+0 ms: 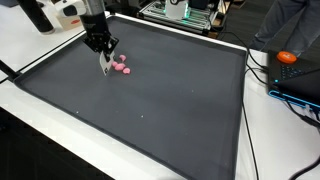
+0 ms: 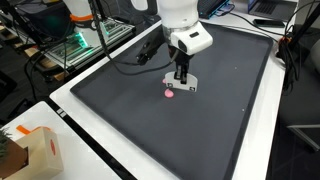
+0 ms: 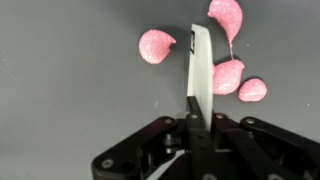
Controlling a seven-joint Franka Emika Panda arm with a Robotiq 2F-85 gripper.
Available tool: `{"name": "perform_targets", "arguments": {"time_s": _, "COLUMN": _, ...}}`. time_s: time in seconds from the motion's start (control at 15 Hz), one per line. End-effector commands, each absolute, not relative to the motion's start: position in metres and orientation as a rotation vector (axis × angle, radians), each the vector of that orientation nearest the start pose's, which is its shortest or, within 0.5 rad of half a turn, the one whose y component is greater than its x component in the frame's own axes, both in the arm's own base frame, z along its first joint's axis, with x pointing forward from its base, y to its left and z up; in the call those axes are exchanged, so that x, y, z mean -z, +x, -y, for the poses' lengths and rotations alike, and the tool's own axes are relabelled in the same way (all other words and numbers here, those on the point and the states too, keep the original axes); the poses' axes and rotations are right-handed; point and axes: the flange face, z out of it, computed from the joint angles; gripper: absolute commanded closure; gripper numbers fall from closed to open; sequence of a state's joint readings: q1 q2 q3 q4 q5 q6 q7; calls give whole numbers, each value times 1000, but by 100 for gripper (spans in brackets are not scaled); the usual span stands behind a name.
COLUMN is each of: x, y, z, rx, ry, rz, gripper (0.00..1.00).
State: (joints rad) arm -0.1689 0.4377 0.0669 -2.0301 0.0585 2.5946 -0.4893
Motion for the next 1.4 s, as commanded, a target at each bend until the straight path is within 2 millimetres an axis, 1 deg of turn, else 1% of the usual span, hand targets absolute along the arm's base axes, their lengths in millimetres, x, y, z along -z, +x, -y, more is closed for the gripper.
{"name": "perform_targets", "arguments": {"time_s": 0.0, "x": -227, "y": 622, "z": 53, "rx": 321, "ry": -3074, "rz": 507, "gripper": 99}}
{"name": "perform_targets", "arguments": {"time_s": 0.27, "x": -242, "y": 626, "z": 47, "rx": 444, "ry": -3097, "rz": 494, "gripper": 99}}
{"name": "perform_targets", "arguments": {"time_s": 0.6, "x": -265, "y": 623, "z": 44, "rx": 527, "ry": -3124, "rz": 402, "gripper": 99}}
{"name": "perform_targets", "arguments": {"time_s": 0.87, "x": -293, "y": 615, "z": 44, "rx": 556, "ry": -3154, "rz": 311, "gripper": 99}}
{"name": "perform_targets", "arguments": {"time_s": 1.13, "x": -320, "y": 603, "z": 41, "rx": 526, "ry": -3185, "rz": 254, "gripper": 99}}
{"name": "perform_targets", "arguments": {"time_s": 1.33, "x": -335, "y": 592, "z": 30, "rx": 443, "ry": -3221, "rz": 247, "gripper": 99}}
